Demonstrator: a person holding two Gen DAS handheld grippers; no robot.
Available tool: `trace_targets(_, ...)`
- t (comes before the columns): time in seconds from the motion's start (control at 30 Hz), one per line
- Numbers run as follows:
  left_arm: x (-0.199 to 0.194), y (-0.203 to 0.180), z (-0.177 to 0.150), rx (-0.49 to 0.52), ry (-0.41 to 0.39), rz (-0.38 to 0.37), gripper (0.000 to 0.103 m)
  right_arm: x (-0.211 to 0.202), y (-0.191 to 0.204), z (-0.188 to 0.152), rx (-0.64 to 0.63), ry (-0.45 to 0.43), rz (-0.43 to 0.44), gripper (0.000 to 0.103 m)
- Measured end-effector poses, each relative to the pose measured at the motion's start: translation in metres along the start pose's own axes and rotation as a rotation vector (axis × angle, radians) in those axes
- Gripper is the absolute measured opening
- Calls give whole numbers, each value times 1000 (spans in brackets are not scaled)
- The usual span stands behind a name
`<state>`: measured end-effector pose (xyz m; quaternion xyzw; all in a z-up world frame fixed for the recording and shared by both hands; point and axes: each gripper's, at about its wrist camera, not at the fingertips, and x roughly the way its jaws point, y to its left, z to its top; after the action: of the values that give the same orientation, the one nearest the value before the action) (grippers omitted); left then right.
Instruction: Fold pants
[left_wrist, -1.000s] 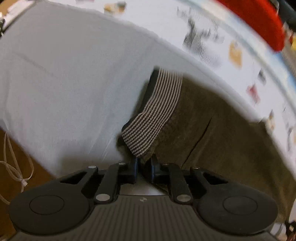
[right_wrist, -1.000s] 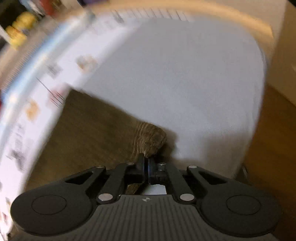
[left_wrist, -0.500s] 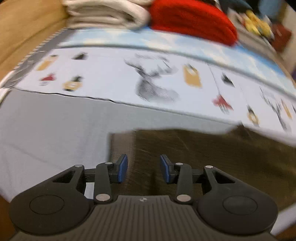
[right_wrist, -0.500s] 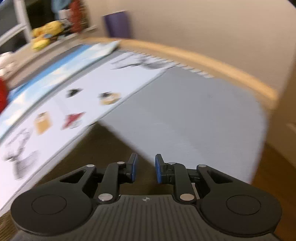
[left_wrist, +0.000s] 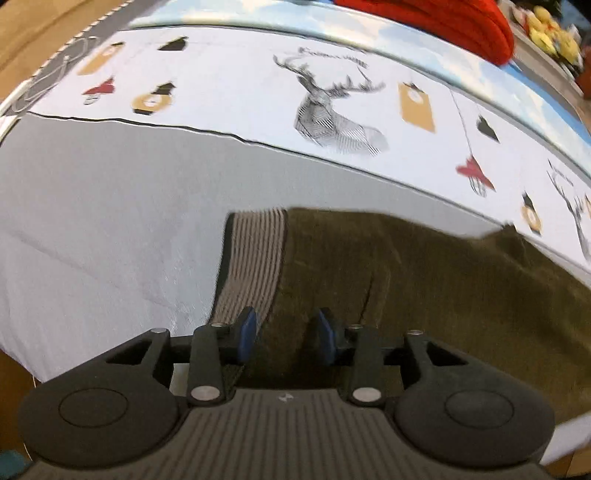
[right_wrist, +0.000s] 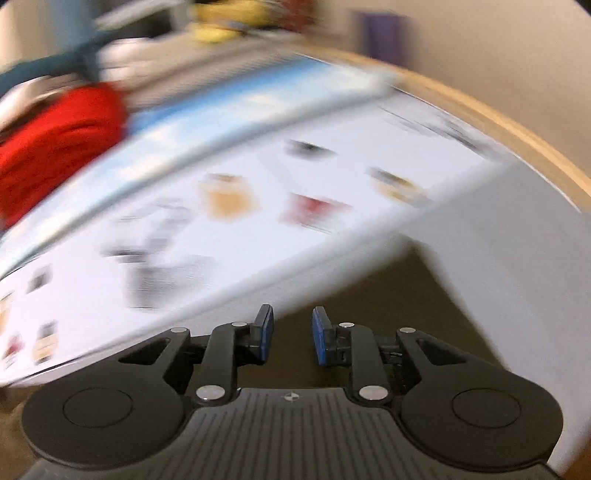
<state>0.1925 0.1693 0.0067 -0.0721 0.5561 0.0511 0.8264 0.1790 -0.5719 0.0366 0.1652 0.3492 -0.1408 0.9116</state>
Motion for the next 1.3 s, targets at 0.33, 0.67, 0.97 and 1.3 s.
trace_targets(0.33,1,4,12,-93,-8,23,41,17,234,-10,-334,87,564,3)
trace_targets(0.67,3,24,14,-113,-4,31,41,64,384,-68,-573,314,664,30)
trace_targets(0.97,2,33,19,-111,-8,20,41,89,431,-84,-666,289,610,7)
trace_targets(1.3,0,0,32,-77,-31,-24,41,94,407,-62,-606,170,443,29)
